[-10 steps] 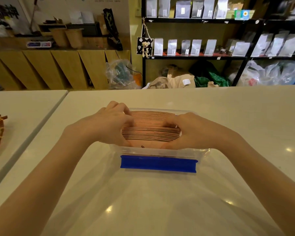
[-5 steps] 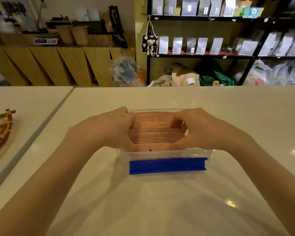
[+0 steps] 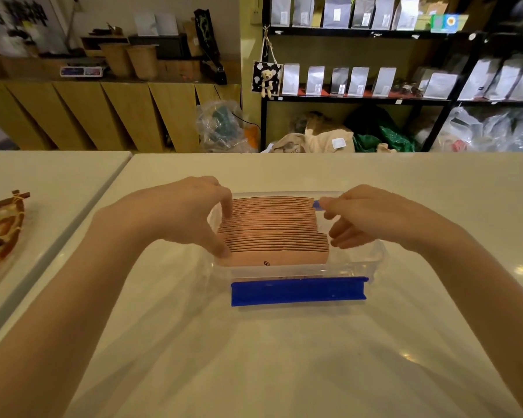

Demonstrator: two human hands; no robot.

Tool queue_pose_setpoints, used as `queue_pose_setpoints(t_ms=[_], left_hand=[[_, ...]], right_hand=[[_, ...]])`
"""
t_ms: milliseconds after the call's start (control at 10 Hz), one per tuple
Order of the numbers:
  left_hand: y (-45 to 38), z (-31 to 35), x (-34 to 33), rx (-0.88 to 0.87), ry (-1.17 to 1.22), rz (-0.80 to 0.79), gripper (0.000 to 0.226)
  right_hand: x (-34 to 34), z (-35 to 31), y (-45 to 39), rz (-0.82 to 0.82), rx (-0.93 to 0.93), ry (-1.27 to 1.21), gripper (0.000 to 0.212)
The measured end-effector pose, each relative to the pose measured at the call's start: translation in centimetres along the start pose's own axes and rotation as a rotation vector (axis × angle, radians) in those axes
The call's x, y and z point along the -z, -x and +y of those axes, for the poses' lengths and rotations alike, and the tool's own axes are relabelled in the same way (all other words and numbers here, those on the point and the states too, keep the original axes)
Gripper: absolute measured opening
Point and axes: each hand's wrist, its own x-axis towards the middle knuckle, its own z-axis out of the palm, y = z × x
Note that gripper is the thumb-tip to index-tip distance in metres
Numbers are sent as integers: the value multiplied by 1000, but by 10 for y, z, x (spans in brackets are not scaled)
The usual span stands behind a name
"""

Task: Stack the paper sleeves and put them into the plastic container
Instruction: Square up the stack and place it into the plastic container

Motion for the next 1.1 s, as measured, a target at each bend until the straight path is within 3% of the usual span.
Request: queue_pose_setpoints(t_ms=[100, 300, 500, 600, 900, 1000, 1100], left_hand=[[0, -3, 0, 32, 5, -17, 58], [0, -3, -2, 30, 2, -43, 61], [0, -2, -2, 26, 16, -63, 65], [0, -2, -2, 23, 21, -72, 64], [0, -3, -2, 16, 23, -109, 63], [1, -7, -1, 19, 28, -121, 62], [3, -12, 2, 24, 66, -117, 59]], right_hand=[[-3, 2, 1, -123, -94, -81, 60], [-6, 0, 10, -246, -52, -191, 64], [-13, -4, 14, -267, -22, -250, 59], [-13, -3, 14, -301, -29, -343, 42], [-8, -5, 14, -338, -70, -353, 58], [-8, -7, 18, -265, -47, -235, 63], [7, -5, 27, -84, 74, -153, 62]])
